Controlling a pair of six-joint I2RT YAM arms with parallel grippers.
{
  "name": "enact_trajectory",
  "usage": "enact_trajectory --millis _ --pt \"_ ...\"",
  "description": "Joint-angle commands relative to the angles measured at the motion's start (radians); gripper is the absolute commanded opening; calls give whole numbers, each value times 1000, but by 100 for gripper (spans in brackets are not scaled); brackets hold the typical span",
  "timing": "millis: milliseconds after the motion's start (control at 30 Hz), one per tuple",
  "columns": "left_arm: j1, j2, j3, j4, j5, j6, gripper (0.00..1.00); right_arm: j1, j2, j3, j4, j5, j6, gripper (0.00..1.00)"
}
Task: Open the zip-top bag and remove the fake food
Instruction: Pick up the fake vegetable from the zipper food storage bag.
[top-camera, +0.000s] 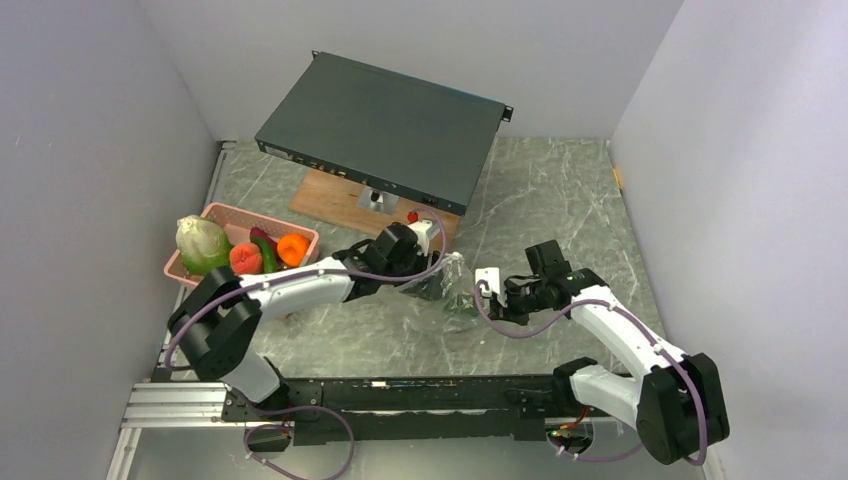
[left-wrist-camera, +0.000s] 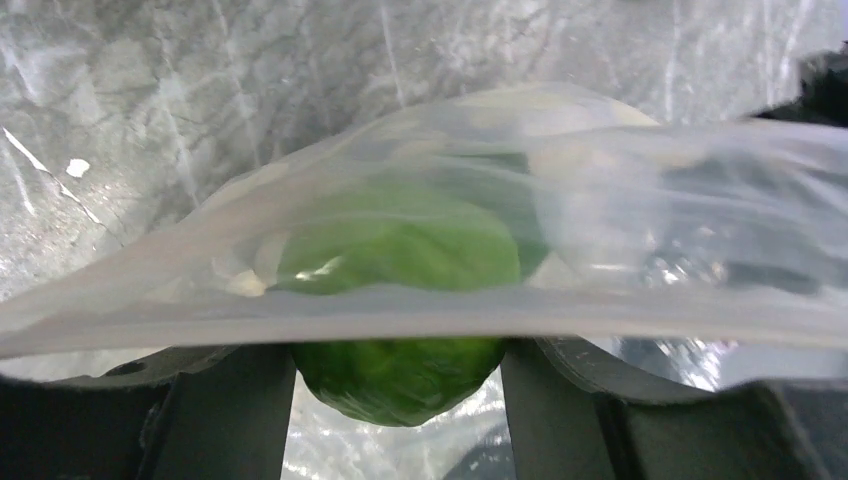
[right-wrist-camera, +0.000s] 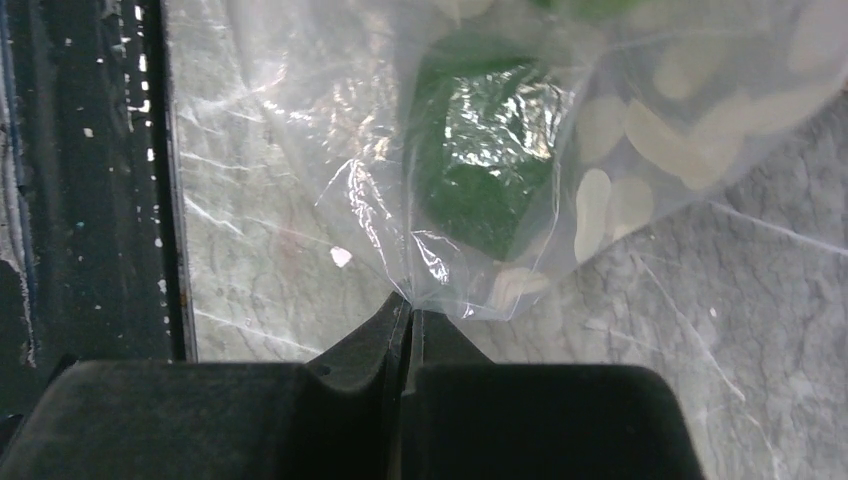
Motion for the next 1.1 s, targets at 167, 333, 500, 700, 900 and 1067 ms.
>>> enact_trajectory --millis 167,333,500,700,900,1067 --pt "-1 -184 -46 -80 66 27 0 -52 -19 -4 35 -4 7 0" --pt "7 -237 -48 -108 96 50 0 -71 -19 -15 39 -10 1 0" --pt "15 -283 -58 -130 121 96 0 -92 -22 -20 43 -21 -2 0" --pt "19 -340 -59 -202 116 182 0 -113 -26 -22 28 -33 -21 1" --pt "28 -407 -57 -250 88 235 0 -132 -28 -24 16 -43 -40 3" --pt "36 -461 -61 -294 45 260 0 -141 -29 -24 7 -52 -48 3"
